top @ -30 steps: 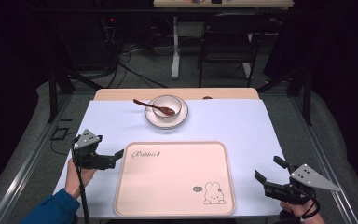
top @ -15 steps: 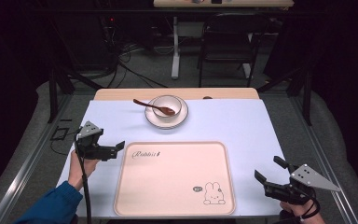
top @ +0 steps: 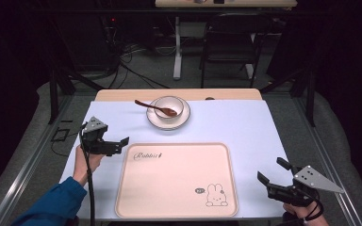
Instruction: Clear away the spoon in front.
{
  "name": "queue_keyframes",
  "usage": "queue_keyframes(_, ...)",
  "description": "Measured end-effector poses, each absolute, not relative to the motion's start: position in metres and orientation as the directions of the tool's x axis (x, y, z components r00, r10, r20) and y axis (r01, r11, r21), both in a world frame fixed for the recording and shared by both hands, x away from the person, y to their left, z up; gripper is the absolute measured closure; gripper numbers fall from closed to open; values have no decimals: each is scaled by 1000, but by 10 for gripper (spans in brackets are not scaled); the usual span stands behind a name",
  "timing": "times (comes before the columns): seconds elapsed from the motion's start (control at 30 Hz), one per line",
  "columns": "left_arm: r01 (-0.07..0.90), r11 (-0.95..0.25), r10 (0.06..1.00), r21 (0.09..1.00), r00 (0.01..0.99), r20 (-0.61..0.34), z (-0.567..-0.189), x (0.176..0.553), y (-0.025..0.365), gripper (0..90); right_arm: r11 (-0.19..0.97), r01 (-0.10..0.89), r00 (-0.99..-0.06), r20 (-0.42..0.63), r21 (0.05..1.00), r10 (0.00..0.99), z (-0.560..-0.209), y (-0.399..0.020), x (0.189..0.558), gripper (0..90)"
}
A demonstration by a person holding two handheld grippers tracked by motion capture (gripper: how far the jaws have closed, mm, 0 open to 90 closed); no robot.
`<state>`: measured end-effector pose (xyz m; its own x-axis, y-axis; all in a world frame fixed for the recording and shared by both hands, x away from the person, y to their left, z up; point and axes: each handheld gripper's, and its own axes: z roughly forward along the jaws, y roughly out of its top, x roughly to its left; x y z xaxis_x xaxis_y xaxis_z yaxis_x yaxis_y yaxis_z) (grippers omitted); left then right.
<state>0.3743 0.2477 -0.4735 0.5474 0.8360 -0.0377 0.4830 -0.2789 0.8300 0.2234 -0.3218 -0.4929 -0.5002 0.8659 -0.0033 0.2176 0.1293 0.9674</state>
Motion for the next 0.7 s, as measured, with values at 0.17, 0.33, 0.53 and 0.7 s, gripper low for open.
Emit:
queue_keyframes(0.17, 486, -275, 838, 830, 544, -41, -472, 381, 245, 4, 130, 217, -500, -4, 967, 866, -493, -322, 223, 139)
queue_keyframes(0.33, 497, -258, 841, 829, 537, -60, -473, 390, 242, 2, 129, 221, -501, -1, 967, 866, -493, -322, 223, 140)
queue_keyframes(0.53, 499, -243, 846, 832, 529, -70, -473, 402, 237, 0, 128, 221, -503, 0, 967, 865, -493, -322, 223, 140)
queue_keyframes(0.7, 500, -226, 851, 836, 519, -81, -473, 413, 232, 0, 125, 226, -502, 6, 966, 865, -493, -321, 223, 140)
